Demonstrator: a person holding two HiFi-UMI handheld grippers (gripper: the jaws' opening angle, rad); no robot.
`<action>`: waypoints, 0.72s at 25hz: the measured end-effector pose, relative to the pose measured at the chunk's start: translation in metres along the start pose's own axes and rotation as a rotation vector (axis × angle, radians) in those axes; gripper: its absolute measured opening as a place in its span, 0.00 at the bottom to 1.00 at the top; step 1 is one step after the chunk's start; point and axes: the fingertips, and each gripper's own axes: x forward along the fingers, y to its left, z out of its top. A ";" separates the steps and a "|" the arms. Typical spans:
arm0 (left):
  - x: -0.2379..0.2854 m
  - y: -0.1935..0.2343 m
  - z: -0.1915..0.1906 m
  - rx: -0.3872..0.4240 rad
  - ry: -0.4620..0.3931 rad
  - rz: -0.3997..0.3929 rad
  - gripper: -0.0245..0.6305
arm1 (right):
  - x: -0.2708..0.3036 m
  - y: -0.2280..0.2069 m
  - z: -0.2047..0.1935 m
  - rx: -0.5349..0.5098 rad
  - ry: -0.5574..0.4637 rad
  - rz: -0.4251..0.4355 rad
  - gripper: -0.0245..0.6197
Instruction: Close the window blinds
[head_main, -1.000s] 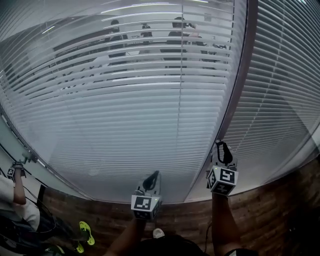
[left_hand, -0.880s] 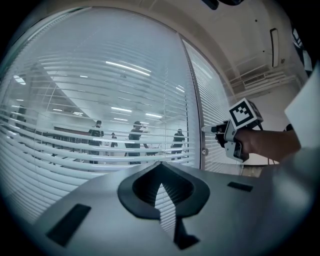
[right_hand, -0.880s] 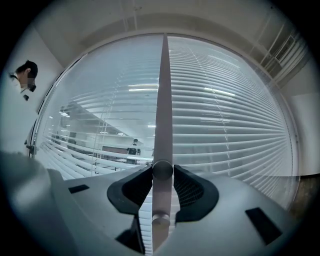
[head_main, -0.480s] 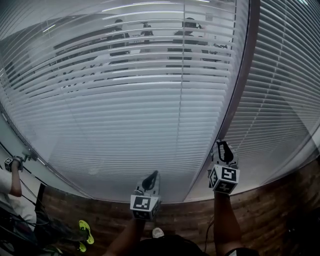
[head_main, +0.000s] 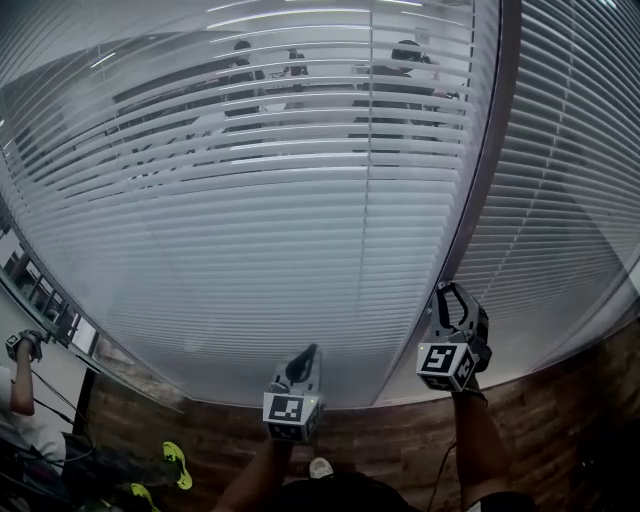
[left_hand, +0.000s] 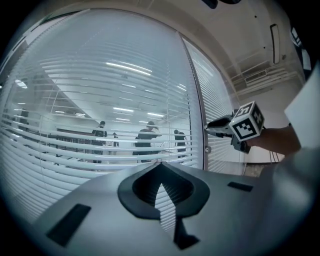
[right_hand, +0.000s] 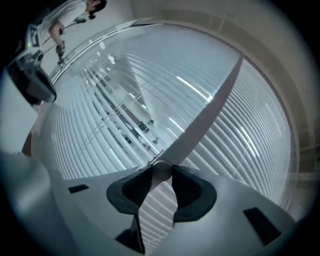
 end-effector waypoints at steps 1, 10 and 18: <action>0.000 0.000 0.000 0.000 -0.001 0.000 0.04 | 0.000 0.001 0.000 -0.074 0.008 -0.001 0.23; -0.002 0.000 -0.008 0.009 -0.030 0.005 0.04 | 0.001 0.014 -0.006 -0.641 0.046 -0.031 0.23; -0.002 -0.011 -0.002 -0.008 0.000 -0.006 0.04 | -0.002 0.004 -0.006 -0.359 0.040 0.012 0.23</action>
